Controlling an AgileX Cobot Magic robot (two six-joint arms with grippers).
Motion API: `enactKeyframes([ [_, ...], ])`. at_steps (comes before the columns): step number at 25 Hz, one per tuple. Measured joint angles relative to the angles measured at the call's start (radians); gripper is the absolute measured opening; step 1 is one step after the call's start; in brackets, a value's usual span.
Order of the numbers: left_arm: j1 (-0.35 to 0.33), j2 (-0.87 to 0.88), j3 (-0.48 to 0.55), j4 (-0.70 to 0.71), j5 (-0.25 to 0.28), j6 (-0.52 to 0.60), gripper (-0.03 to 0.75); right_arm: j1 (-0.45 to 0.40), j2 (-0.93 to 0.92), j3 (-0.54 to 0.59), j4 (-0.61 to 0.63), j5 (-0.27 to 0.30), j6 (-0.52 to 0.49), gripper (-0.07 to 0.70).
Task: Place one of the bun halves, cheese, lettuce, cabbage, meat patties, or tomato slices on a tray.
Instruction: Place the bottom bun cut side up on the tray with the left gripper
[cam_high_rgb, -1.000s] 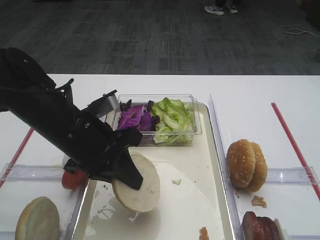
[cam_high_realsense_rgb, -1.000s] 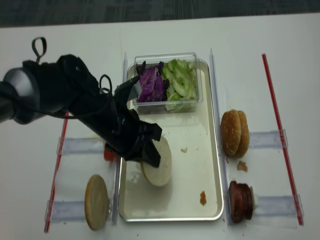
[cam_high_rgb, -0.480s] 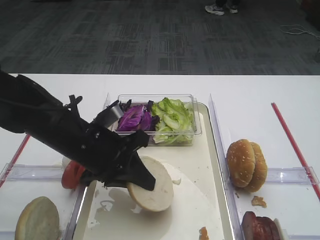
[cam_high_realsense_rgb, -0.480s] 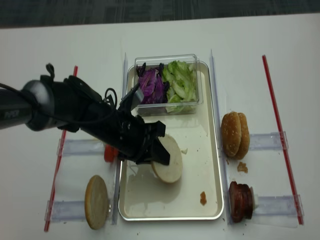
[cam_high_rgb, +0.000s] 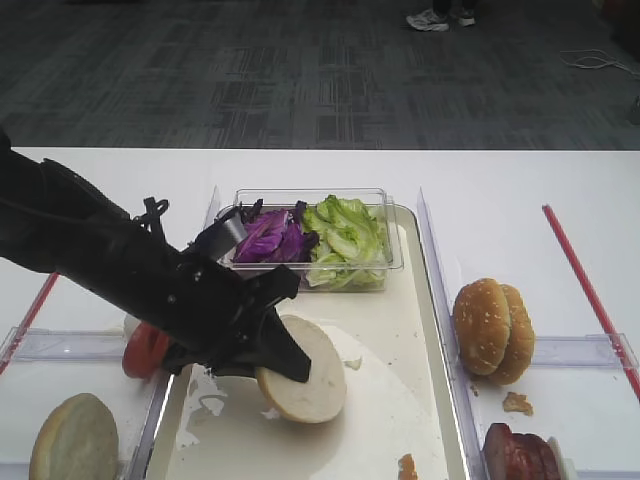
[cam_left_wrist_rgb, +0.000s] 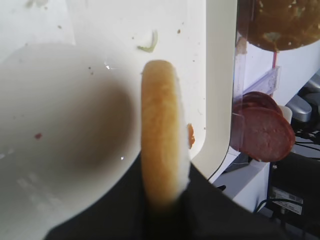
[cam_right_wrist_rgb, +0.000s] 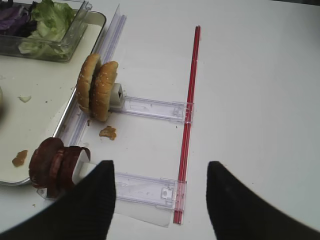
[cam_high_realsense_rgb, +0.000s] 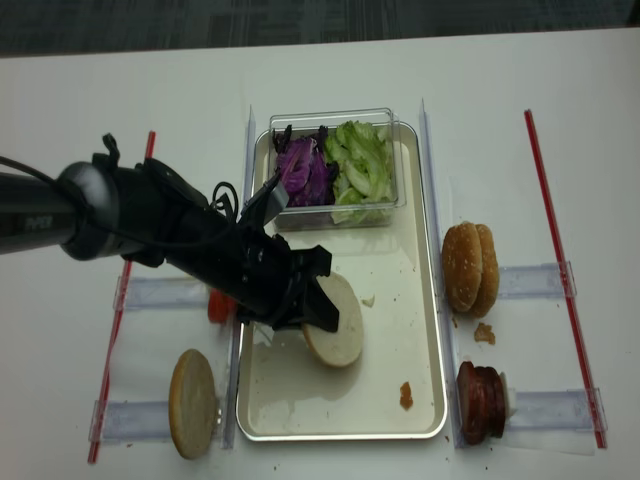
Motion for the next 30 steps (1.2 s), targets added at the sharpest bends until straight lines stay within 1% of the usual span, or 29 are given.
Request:
enactKeyframes([
  [5, 0.0, 0.0, 0.0, -0.039, -0.005, 0.004, 0.056, 0.0, 0.0, 0.0, 0.0, 0.0, 0.0, 0.427],
  [30, 0.0, 0.0, 0.0, -0.028, -0.006, 0.005, 0.055, 0.0, 0.0, 0.0, 0.0, 0.0, 0.0, 0.427],
])
